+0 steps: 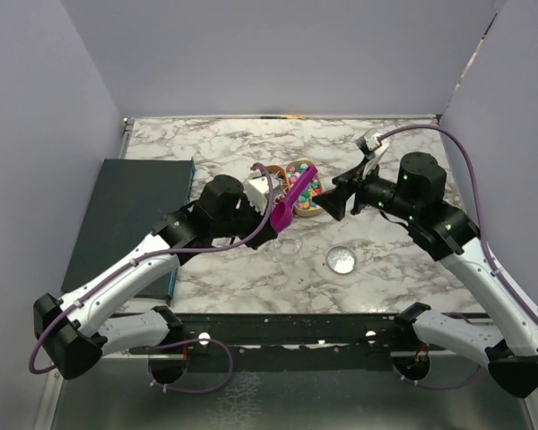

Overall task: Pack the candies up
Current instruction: Pick up the spatula from the center of the board.

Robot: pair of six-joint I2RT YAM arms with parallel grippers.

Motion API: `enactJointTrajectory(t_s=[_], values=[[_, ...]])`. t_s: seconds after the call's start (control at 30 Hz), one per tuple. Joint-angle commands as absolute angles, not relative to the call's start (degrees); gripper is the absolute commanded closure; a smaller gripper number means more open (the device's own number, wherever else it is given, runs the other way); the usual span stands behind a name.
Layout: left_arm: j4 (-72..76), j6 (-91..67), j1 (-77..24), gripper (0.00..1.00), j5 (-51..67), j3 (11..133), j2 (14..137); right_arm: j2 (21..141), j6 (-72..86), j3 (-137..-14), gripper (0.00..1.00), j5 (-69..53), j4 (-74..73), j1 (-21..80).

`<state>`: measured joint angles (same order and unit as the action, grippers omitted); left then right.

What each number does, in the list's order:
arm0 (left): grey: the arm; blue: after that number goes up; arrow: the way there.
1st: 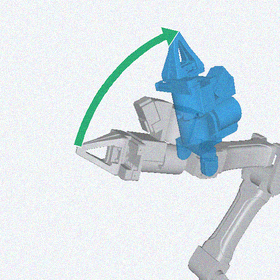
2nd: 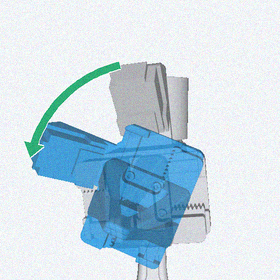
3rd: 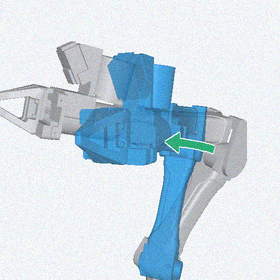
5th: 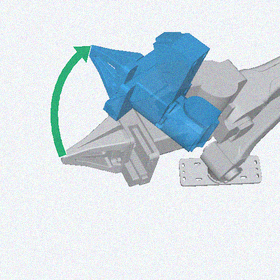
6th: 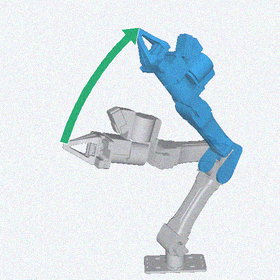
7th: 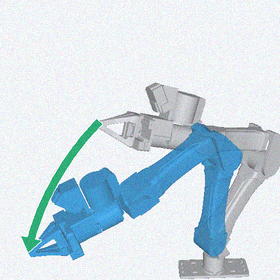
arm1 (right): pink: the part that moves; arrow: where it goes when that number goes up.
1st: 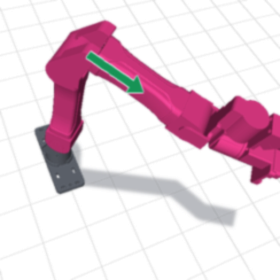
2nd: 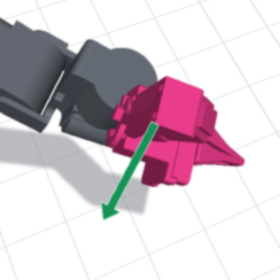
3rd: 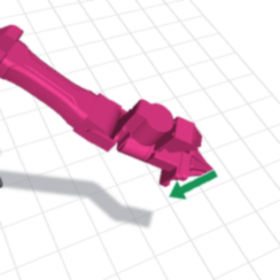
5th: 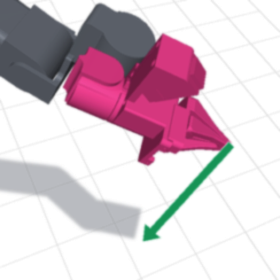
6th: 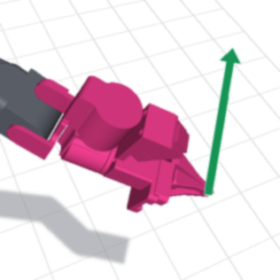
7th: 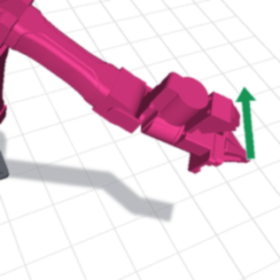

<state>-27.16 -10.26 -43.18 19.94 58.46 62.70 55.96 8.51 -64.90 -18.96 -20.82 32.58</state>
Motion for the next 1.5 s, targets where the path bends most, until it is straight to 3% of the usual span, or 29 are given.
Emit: enactJointTrajectory(t_s=[0.0, 0.33, 0.53, 0.9, 1.47], values=[[-34.26, -1.42, -51.26, 1.0, 8.46, 61.95, 63.3, 58.58, -3.98, -68.71, 0.23, -26.35, -30.02, 32.87], [-40.91, 4.34, -63.84, 1.0, -1.95, 64.64, 59.57, 58.56, -24.57, -70.83, 0.22, -40.71, -38.76, 32.96], [-43.71, 6.06, -67.41, 1.0, -3.57, 65.71, 57.83, 59.87, -26.92, -72.89, 0.21, -49.07, -42.5, 33.61], [-47.7, 7.2, -73.35, 1.0, -8.09, 67.86, 58.0, 67.37, -30.24, -79.1, 0.22, -41.53, -49.64, 42.71], [-49.66, 8.32, -77.8, 1.0, -11.8, 68.67, 56.1, 70.55, -29.47, -77.79, 0.4, -36.82, -52.65, 46.21]])
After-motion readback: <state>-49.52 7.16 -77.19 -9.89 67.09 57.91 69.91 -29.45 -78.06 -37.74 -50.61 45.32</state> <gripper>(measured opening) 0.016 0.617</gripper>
